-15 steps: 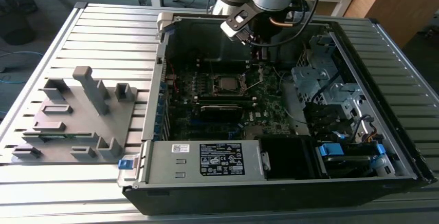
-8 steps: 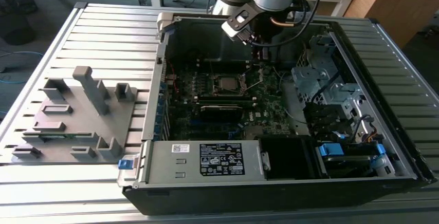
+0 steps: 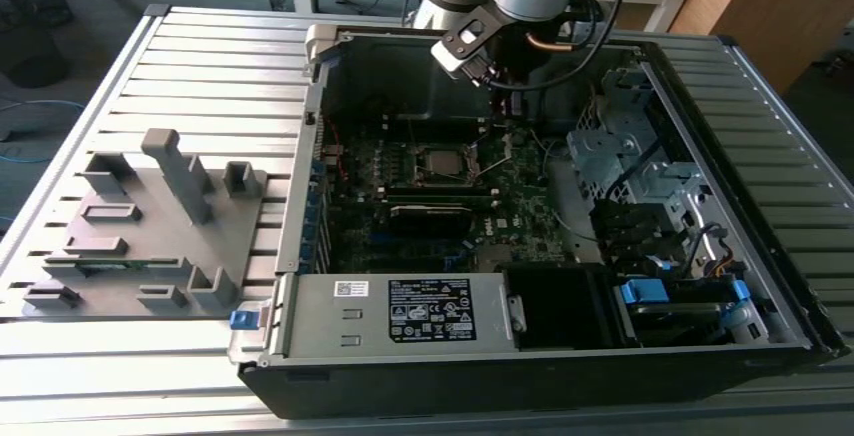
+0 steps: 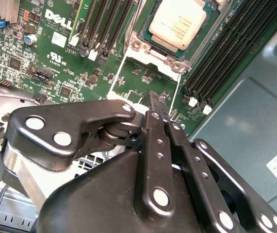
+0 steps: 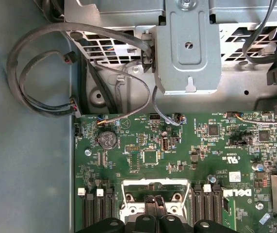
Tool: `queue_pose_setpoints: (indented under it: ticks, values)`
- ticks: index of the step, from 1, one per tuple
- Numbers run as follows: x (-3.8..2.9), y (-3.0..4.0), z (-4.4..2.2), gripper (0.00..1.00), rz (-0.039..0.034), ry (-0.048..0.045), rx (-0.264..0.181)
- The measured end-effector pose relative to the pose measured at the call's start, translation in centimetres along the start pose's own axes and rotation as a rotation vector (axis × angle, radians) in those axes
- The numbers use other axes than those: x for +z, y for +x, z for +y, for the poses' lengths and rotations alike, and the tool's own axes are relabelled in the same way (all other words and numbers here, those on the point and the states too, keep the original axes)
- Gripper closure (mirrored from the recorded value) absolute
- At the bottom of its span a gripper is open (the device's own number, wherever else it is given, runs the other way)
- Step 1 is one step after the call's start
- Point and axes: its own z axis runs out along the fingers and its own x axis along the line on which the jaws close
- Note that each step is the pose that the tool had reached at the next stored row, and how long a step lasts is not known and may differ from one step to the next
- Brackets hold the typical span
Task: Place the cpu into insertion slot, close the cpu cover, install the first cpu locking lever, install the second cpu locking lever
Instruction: 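Close the cpu cover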
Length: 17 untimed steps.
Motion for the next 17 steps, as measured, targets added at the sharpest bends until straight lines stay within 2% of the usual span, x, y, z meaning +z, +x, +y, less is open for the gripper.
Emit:
queue_pose_setpoints:
  ticks: [10, 17]
  values:
    - [0.00, 0.00, 0.06, 0.90, -0.0001, 0.0002, 0.000]
    - [0.02, 0.05, 1.01, 0.90, -0.0001, 0.0002, 0.000]
